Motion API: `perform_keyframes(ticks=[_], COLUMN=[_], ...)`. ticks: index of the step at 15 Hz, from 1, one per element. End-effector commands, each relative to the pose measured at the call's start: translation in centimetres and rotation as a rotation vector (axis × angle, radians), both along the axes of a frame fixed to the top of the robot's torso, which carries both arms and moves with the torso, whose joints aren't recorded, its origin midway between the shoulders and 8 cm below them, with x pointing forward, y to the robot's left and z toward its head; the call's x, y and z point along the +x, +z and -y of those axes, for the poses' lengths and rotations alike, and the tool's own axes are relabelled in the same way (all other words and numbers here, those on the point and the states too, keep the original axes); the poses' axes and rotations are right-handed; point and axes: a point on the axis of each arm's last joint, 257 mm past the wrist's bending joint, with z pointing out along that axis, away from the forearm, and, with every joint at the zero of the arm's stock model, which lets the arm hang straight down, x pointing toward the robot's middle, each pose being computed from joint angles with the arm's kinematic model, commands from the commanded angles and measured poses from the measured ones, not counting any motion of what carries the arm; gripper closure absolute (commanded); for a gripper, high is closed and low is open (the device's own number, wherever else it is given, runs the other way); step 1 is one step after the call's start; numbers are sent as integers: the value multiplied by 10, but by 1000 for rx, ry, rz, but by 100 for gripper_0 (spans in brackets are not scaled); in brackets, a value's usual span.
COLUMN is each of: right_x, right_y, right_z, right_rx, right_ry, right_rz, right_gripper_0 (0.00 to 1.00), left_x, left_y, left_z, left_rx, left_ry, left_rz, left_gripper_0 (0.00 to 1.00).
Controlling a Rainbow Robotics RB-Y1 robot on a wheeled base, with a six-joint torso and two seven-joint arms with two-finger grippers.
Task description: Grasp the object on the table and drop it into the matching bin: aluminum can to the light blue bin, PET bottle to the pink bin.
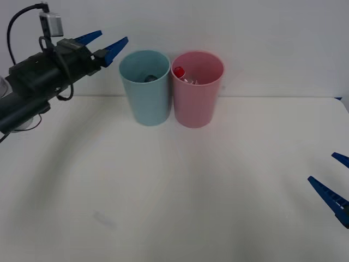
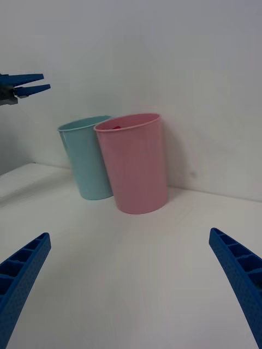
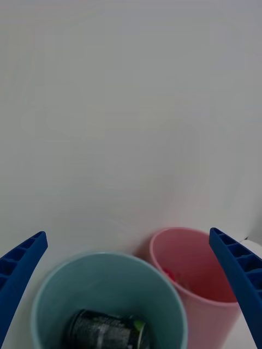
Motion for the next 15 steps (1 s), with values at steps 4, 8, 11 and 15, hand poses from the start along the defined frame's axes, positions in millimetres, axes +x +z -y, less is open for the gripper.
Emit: perform_keyframes(ticks=[4, 8, 11, 15], right_x=[0, 0, 0, 0], right_y=[0, 0, 0, 0], right_z=[0, 0, 0, 0], right_rx=[0, 0, 0, 0], right_ry=[0, 0, 0, 0], right_rz=[0, 0, 0, 0], right_gripper_0=[0, 0, 0, 0], left_x=[-59, -104, -149, -200], left_y=[-33, -56, -80, -120], left_z=[-132, -174, -190, -204], left_rx=[152, 234, 300, 372], left_ry=[54, 32, 26, 53], left_rz=[3, -32, -56, -59], left_gripper_0=[0, 0, 0, 0])
